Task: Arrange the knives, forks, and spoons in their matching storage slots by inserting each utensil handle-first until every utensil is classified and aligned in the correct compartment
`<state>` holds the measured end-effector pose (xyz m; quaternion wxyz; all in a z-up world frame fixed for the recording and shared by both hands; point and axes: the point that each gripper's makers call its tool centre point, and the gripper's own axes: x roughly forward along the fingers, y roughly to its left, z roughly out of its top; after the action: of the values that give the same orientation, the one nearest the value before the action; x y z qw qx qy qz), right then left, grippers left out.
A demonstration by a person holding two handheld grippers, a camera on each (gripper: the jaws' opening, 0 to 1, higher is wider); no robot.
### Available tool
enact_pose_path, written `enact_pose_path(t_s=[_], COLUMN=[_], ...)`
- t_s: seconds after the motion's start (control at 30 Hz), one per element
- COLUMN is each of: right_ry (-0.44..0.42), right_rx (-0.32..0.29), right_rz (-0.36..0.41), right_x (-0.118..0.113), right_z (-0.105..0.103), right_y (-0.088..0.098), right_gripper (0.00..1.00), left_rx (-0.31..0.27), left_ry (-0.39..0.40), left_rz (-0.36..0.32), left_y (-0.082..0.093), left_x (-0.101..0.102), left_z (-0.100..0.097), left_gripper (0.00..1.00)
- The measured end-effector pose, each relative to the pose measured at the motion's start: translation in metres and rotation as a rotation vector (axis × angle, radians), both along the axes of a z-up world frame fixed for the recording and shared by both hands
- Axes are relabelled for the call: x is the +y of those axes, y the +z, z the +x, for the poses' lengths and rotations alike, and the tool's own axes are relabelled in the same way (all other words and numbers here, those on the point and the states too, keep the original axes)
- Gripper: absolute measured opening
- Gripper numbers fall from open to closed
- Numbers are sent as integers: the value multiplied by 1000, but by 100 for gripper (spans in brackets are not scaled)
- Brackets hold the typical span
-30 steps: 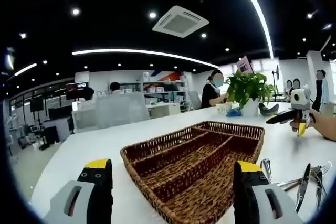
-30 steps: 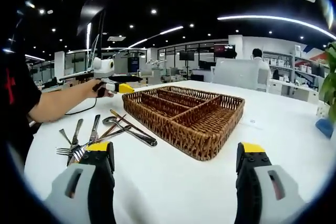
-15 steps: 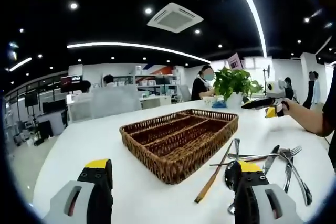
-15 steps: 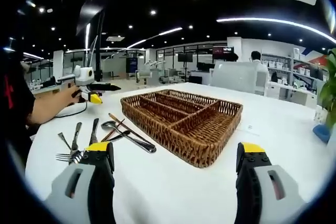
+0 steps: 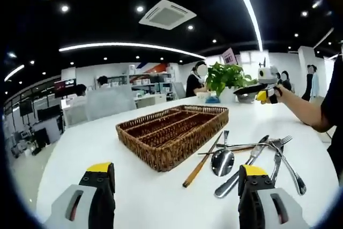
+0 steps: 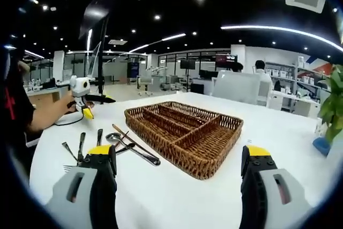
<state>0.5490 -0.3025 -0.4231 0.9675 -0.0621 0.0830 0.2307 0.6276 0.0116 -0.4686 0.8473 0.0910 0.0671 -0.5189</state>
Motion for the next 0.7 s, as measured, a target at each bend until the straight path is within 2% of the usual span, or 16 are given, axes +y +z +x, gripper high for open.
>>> enact_pose_path(t_s=[0.1, 0.23, 0.37, 0.57, 0.7], right_ry=[0, 15, 35, 72, 86], right_rx=[-15, -22, -22, -14, -12], right_rz=[6, -6, -7, -29, -60], right_x=[-2, 2, 7, 17, 23], right_z=[-3, -8, -8, -5, -6], right_y=[8, 14, 16, 15, 13], right_gripper=[99, 99, 99, 99, 99], left_rx=[-19, -35, -34, -3, -1], left_ry=[-10, -16, -15, -2, -9], left_rz=[-15, 3, 7, -33, -10], left_y=[6, 4, 3, 7, 4], left_x=[-5, -10, -11, -7, -9], left_z=[-4, -6, -6, -4, -7], left_gripper=[100, 100, 100, 100, 100])
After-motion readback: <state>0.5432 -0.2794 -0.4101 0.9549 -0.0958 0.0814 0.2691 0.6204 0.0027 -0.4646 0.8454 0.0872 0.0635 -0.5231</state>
